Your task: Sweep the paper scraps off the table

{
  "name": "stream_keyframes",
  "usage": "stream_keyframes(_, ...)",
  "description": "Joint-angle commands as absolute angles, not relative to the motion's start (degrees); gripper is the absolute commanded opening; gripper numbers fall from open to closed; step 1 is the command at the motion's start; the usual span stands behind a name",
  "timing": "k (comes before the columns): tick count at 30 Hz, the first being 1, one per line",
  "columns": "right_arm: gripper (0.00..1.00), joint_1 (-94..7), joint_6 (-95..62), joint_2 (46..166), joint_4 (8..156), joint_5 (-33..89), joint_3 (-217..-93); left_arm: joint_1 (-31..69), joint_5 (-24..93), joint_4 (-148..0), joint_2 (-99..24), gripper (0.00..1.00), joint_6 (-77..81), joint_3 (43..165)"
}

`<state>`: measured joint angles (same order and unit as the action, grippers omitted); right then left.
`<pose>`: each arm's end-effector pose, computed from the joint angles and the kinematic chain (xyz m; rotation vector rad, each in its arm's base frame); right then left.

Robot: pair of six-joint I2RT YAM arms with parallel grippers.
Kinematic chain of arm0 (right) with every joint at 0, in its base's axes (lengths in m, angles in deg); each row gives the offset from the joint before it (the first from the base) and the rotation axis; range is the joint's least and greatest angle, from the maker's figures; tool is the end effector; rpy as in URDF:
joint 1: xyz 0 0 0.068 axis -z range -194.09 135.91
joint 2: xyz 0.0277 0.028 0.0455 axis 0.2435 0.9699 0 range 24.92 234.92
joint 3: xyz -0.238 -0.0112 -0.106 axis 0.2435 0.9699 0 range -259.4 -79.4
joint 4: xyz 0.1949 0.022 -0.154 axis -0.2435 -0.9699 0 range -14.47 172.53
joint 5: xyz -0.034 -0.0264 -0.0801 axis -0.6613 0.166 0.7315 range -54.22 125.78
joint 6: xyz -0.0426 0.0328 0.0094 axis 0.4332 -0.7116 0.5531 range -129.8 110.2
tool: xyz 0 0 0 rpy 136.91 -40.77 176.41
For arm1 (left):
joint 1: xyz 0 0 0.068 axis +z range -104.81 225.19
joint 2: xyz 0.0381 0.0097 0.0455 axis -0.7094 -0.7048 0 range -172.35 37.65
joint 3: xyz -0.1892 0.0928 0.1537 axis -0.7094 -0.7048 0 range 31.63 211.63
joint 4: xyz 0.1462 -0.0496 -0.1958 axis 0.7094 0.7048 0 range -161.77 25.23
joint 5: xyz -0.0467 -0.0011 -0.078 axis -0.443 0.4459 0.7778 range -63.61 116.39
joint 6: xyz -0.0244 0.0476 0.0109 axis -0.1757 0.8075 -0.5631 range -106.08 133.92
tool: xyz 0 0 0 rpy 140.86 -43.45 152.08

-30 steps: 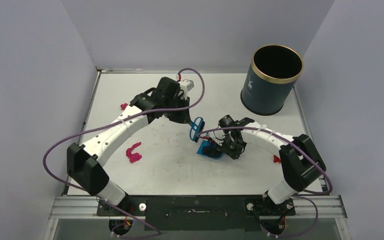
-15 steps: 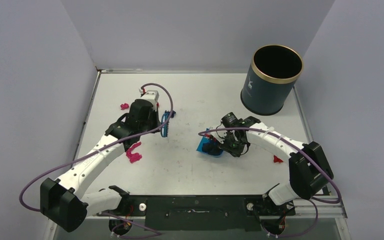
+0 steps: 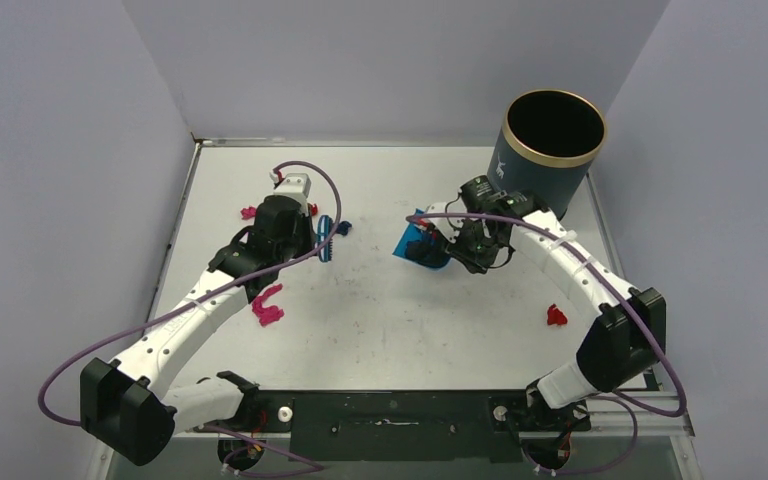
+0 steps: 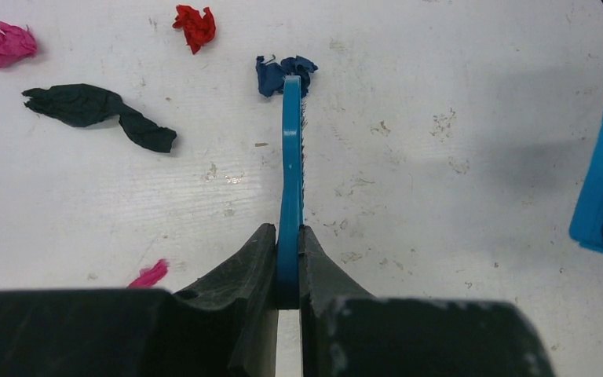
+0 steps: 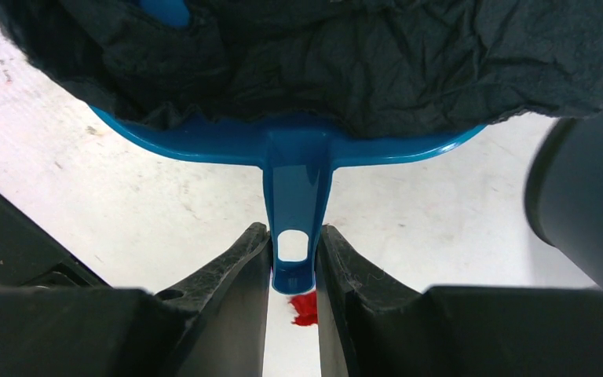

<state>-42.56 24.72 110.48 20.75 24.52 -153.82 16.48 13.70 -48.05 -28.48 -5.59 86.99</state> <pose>0.2358 0.1360 0.2733 -1.5105 2.3856 0.2557 0.2211 -0.1121 0.2970 0.0473 2.1659 -0.2453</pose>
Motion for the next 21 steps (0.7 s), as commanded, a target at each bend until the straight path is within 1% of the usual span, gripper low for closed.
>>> stream_keyframes(1,0.05,-38.7,28.6,112.7,15.1,22.8,-161.4,16.7,14.1,-51.1,-27.9,0.00,-6.3,88.5)
stream_keyframes(11,0.05,-29.8,32.9,119.6,2.6,18.8,-185.4,16.6,16.0,-51.1,-27.8,0.00,-6.1,88.5)
stream_keyframes(17,0.05,-26.3,31.1,119.8,2.5,18.5,-189.5,16.5,17.1,-51.0,-27.7,0.00,-6.2,88.5)
stream_keyframes(21,0.05,-22.8,28.1,120.0,2.5,15.2,-192.6,16.1,16.7,-50.5,-27.7,0.00,-6.0,88.7)
